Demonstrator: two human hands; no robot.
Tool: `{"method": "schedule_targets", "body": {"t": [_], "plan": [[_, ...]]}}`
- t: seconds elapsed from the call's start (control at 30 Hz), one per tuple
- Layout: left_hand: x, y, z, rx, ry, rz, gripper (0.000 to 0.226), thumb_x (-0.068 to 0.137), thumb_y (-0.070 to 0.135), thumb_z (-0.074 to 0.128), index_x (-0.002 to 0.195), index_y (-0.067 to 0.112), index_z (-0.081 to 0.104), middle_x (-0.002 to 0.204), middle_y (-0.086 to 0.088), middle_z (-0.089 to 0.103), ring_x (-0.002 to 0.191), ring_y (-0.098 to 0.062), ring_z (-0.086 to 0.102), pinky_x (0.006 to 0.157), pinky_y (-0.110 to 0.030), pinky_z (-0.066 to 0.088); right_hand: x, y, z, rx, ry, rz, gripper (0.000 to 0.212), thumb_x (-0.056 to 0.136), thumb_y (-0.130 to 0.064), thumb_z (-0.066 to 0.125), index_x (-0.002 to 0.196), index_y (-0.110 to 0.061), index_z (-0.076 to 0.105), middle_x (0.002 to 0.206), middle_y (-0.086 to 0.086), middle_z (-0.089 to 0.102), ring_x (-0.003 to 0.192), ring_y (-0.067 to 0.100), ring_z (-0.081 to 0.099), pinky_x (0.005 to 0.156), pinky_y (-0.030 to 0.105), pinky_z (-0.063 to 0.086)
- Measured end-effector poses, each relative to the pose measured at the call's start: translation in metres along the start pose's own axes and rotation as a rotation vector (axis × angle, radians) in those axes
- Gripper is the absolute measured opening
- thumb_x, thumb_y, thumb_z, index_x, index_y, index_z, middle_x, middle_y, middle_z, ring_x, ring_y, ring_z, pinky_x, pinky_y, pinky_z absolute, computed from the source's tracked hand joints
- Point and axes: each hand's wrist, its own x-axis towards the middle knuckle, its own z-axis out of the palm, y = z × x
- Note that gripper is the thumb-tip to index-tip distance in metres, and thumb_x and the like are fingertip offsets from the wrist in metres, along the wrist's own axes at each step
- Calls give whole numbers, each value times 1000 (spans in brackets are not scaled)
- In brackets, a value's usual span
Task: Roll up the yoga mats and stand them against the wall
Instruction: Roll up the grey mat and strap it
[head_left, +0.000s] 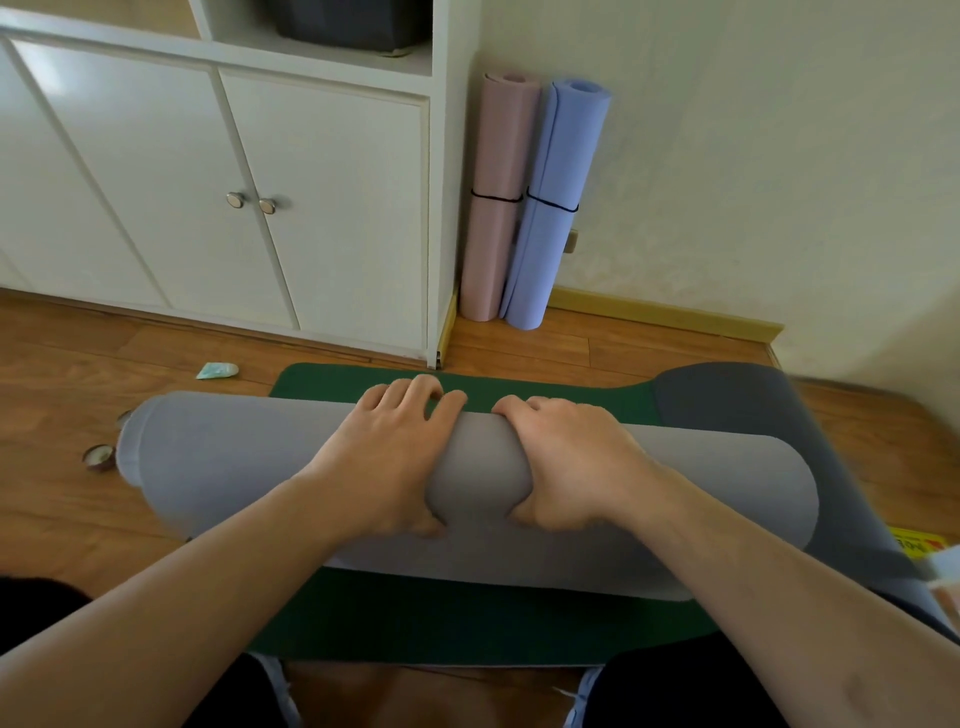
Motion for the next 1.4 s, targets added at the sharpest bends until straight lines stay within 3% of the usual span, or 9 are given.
{"method": "schedule_targets", "body": {"t": [0.13,0.3,0.5,0.73,0.83,1.0,1.13,1.27,1.4], "plan": [[3,6,-1,-5,36,-24,108,65,67,82,148,25,29,136,5,54,121,-19,55,106,-36,46,-1,2,1,23,-15,-5,87,67,-56,81,139,-32,40,119,-6,58,109,21,61,90,41,56],[3,6,-12,-164,18,-107,92,62,69,79,134,29,38,112,10,67,97,-17,66,81,-32,54,-5,-14,4,-43,67,-76,131,62,-65,88,162,-22,15,147,0,41,135,25,42,118,44,36],[-1,8,-31,-270,-93,-170,95,62,79,73,138,38,35,113,15,66,98,-14,66,83,-38,57,10,-10,13,-105,171,-132,94,68,-59,86,142,-23,41,133,-3,54,122,24,53,107,43,42],[-46,-99,-86,-536,6,-472,58,64,85,73,107,46,69,104,29,69,101,5,63,93,-32,52,19,47,5,159,151,17,78,56,-46,94,117,-36,47,109,-18,55,107,16,53,91,39,39],[-56,-125,-91,-834,137,-610,55,65,75,76,106,38,77,104,22,74,105,-4,65,95,-39,52,17,65,-1,249,181,80,80,52,-39,100,115,-37,52,99,-26,50,100,12,50,86,36,35],[-51,-104,-81,-1313,-11,-607,77,57,77,85,119,33,77,118,5,76,114,-27,69,103,-55,53,17,71,-3,307,240,79,81,47,-36,101,112,-40,52,103,-27,56,100,13,52,87,39,40],[-46,-87,-81,-1371,79,-603,50,66,54,87,109,28,81,111,-1,76,107,-32,69,96,-52,55,15,79,0,358,273,108,82,44,-35,99,110,-40,51,103,-24,61,98,15,56,88,44,46],[-41,-78,-74,-1402,272,-724,52,62,61,90,103,30,81,106,-1,76,105,-32,69,85,-51,57,17,78,4,338,308,124,80,45,-39,96,111,-41,50,101,-25,59,96,13,53,83,41,43],[-40,-71,-73,-1401,212,-687,48,68,56,90,110,39,75,122,-1,67,108,-32,67,77,-50,63,21,84,6,330,330,148,79,45,-37,95,111,-39,51,102,-22,60,96,15,53,82,39,39]]}}
